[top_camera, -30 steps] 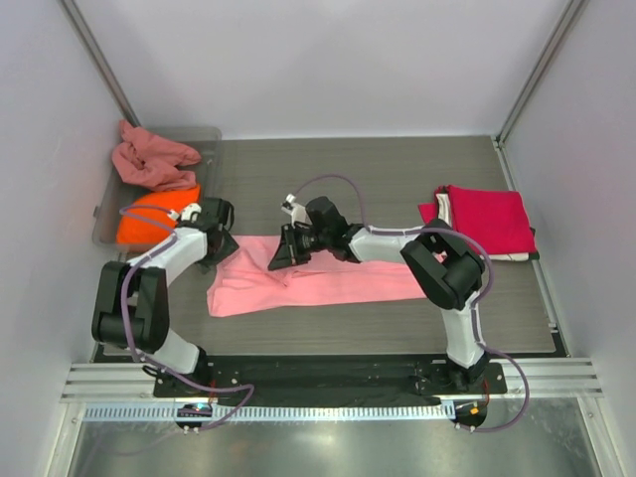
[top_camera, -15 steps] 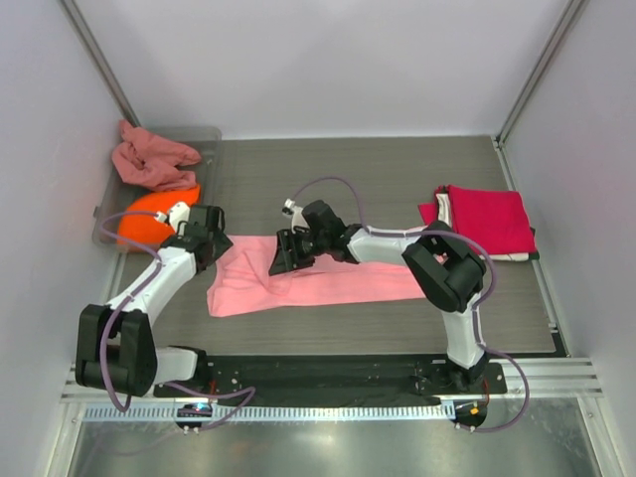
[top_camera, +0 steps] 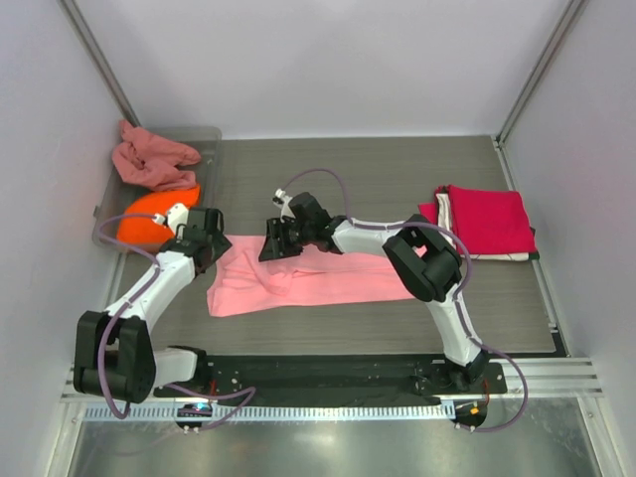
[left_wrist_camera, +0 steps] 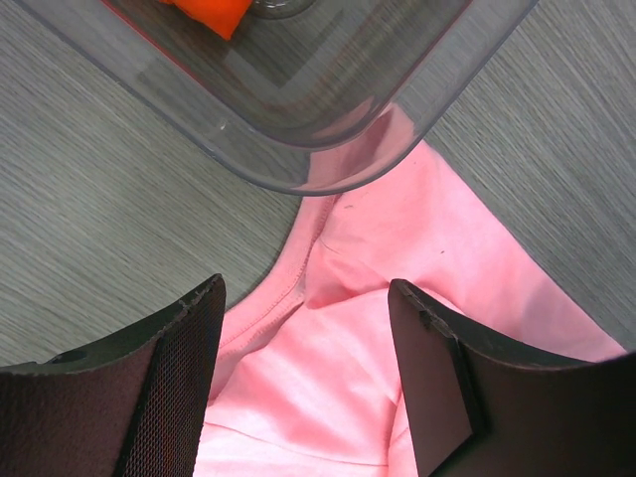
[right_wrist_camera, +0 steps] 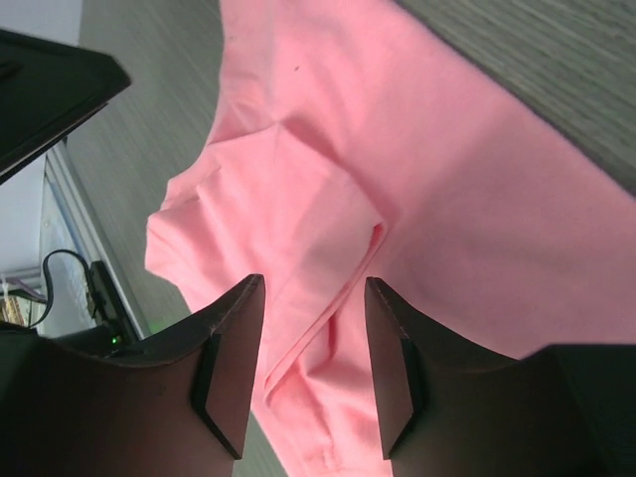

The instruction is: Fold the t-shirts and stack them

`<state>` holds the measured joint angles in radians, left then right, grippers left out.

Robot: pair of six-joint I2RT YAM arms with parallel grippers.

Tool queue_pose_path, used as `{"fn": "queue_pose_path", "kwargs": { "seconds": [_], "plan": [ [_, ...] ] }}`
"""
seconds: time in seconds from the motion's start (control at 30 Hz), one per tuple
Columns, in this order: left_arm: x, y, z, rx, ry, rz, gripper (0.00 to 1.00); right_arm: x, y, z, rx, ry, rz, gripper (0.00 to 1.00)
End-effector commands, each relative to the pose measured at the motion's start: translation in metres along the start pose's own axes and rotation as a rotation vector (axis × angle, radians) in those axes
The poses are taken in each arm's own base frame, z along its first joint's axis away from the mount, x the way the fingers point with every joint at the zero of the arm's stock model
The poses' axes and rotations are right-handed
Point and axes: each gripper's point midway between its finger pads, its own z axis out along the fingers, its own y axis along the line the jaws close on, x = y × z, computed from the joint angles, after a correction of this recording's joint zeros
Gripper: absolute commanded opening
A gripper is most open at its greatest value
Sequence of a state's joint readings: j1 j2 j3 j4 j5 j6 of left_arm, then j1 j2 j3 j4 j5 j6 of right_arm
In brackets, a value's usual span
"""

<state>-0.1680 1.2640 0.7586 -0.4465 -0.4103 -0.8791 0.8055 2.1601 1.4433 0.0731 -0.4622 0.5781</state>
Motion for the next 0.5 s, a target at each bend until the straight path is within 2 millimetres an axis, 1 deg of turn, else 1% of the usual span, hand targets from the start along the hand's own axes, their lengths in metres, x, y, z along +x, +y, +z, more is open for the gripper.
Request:
{"fn": "queue_pose_path", "kwargs": {
  "seconds": [0.0, 0.1, 0.2, 0.27, 0.3, 0.33, 0.4, 0.43, 0.47],
  "plan": [
    [-0.015, -0.003, -0.004, 0.022, -0.07, -0.037, 0.68, -0.018, 0.004, 0.009, 0.017, -0.038, 0.0, 0.5],
    [-0.016, -0.003, -0.004, 0.023, -0.073, -0.037, 0.68, -0.019, 0.002, 0.016, 0.014, -0.031, 0.006, 0.46],
    [-0.017, -0.003, -0.005, 0.024, -0.076, -0.038, 0.68, -0.014, 0.002, 0.019, 0.002, -0.017, 0.008, 0.45],
    [-0.016, -0.003, -0.005, 0.022, -0.075, -0.036, 0.67, -0.011, 0.006, 0.021, -0.016, -0.007, 0.007, 0.44],
    [-0.016, -0.003, -0.004, 0.02, -0.073, -0.034, 0.67, -0.009, 0.009, 0.022, -0.023, -0.003, 0.004, 0.41],
    [-0.016, -0.002, -0.004, 0.018, -0.073, -0.032, 0.67, -0.008, 0.011, 0.022, -0.028, 0.002, 0.003, 0.31],
    [-0.017, -0.002, -0.004, 0.018, -0.08, -0.031, 0.67, -0.007, 0.018, 0.02, -0.056, 0.008, -0.005, 0.22],
    [-0.017, -0.002, -0.005, 0.019, -0.078, -0.031, 0.67, -0.006, 0.025, 0.019, -0.072, 0.009, -0.016, 0.13],
    [-0.017, -0.001, -0.004, 0.016, -0.08, -0.031, 0.67, -0.004, 0.029, 0.017, -0.081, 0.013, -0.022, 0.1]
  ]
}}
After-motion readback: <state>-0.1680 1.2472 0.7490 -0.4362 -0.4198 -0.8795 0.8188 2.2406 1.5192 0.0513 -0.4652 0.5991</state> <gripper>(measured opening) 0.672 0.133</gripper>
